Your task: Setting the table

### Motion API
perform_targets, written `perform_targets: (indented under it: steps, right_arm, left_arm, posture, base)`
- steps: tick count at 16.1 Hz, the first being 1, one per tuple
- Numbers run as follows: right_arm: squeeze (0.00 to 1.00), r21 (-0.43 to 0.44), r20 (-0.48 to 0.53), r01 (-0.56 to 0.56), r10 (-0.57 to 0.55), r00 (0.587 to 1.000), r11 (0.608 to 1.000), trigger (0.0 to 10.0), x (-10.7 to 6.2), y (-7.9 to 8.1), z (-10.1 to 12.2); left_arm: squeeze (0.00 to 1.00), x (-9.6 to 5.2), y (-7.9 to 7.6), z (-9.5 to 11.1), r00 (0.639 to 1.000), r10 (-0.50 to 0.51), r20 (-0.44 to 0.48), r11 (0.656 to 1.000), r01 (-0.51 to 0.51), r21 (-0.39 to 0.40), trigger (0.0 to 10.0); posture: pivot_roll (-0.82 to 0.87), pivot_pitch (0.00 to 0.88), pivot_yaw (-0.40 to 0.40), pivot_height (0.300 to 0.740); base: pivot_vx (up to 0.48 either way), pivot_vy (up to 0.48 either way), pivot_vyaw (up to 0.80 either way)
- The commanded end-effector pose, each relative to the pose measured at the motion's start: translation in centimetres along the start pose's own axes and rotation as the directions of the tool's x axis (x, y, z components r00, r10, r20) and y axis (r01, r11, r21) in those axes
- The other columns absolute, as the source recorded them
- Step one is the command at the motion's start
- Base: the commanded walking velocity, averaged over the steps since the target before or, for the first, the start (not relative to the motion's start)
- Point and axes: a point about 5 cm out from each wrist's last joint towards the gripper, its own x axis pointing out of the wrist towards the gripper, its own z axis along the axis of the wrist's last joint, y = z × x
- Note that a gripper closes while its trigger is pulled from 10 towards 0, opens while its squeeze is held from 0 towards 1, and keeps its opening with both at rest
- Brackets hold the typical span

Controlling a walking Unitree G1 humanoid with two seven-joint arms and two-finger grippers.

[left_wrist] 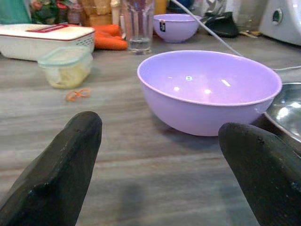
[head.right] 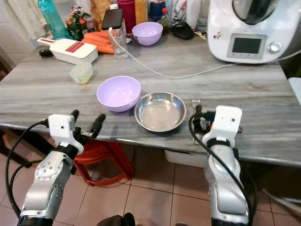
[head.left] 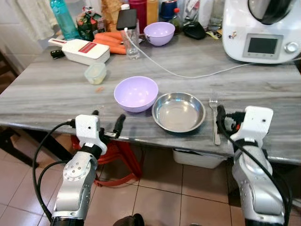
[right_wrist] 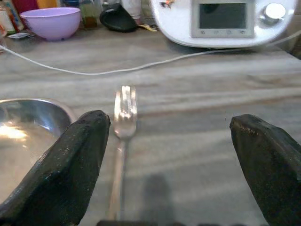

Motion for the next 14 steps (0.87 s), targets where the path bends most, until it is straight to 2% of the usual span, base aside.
perform_targets:
  steps: [1,2,7,14]
  right_arm:
    - [0.0,0.01,0.044,-0.012,0.011,0.999,1.0,10.0,-0.33,0.07,0.83]
    - [0.0,0.011,0.047,-0.012,0.011,0.999,1.0,10.0,-0.5,-0.08,0.78]
    - [0.0,0.011,0.061,-0.03,0.029,0.998,0.999,10.0,-0.43,0.29,0.88]
    - [0.0,0.025,0.071,-0.039,0.037,0.997,0.999,10.0,0.15,0.62,1.07]
  left_arm:
    - [0.0,-0.35,0.5,-0.44,0.999,0.04,-0.014,0.999,-0.04,0.017,10.0]
    - [0.0,-0.36,0.52,-0.6,0.998,0.061,-0.018,0.998,-0.06,0.026,10.0]
    - [0.0,0.04,0.26,-0.76,0.997,0.071,-0.016,0.997,-0.071,0.039,10.0]
    - [0.0,0.22,0.26,-0.84,0.997,0.073,-0.017,0.997,-0.073,0.04,10.0]
  posture:
    - [-0.1,0.106,0.092,0.74]
    - [-0.1,0.108,0.092,0.74]
    - [-0.1,0.105,0.096,0.74]
    - [-0.1,0.106,0.097,0.74]
  base:
    - [0.0,0.0,-0.65]
    - [0.0,0.0,-0.55]
    - [0.0,0.0,0.0]
    - [-0.292,0.0,0.0]
